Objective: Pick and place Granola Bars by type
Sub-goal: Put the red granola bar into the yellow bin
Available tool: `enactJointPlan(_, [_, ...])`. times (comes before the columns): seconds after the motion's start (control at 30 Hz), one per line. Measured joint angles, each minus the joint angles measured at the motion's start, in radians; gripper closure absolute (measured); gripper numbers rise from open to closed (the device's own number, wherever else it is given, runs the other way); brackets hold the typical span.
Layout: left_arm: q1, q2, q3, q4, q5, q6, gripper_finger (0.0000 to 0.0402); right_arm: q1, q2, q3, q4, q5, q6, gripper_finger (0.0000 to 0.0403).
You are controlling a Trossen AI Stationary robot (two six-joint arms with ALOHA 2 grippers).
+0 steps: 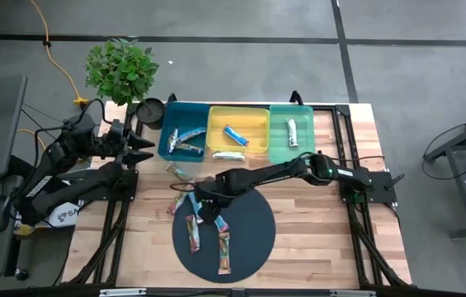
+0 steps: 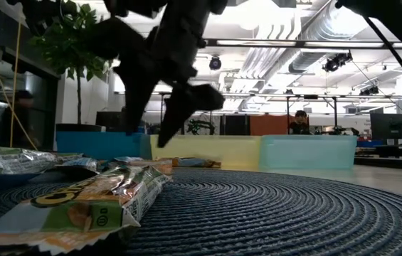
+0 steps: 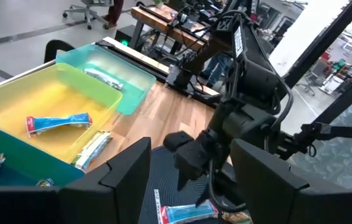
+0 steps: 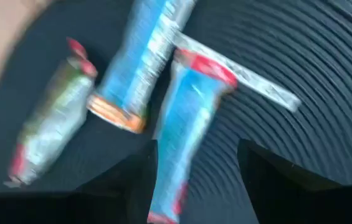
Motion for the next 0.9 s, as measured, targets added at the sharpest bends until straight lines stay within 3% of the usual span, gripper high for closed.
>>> enactJointPlan(0.47, [0.000,0.000,0.000,0.000,-0.006,0.006,0.0183,0.017,-0.003,-0.009,0.061,-0.001,0.026,0.0225])
enactJointPlan(0.9, [0.000,0.000,0.000,0.000,-0.008,0.006,0.0183,0.049,-0.001,-0.013,0.062,0.061,0.062,0.0178])
